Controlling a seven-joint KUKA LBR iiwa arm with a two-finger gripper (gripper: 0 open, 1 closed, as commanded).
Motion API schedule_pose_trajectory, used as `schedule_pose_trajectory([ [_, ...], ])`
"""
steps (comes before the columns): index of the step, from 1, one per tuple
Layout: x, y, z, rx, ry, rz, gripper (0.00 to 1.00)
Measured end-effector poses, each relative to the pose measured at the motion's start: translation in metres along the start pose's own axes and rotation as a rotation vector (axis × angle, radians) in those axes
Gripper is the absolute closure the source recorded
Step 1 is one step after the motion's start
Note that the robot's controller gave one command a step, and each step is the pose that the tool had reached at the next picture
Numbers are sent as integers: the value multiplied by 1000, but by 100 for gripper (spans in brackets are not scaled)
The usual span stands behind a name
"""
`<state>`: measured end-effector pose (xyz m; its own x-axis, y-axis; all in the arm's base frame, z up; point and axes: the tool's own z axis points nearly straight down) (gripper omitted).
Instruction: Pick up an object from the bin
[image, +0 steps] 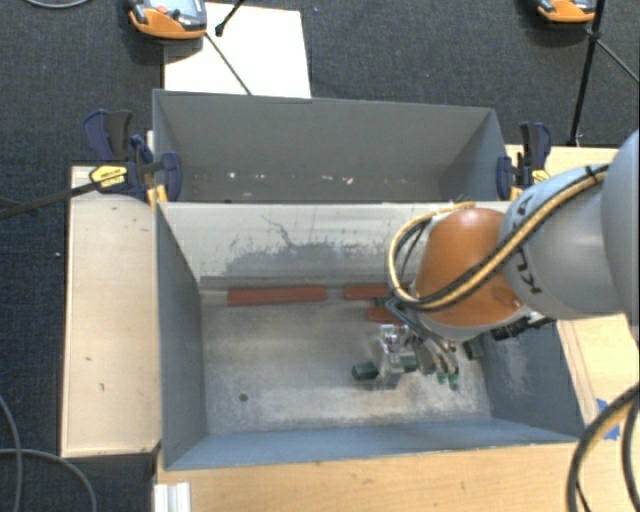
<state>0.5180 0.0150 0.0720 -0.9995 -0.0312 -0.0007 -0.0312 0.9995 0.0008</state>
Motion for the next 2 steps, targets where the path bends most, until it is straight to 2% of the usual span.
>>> schedule_pose_trajectory([
  [2,0,0,-14,0,-1,2,100],
])
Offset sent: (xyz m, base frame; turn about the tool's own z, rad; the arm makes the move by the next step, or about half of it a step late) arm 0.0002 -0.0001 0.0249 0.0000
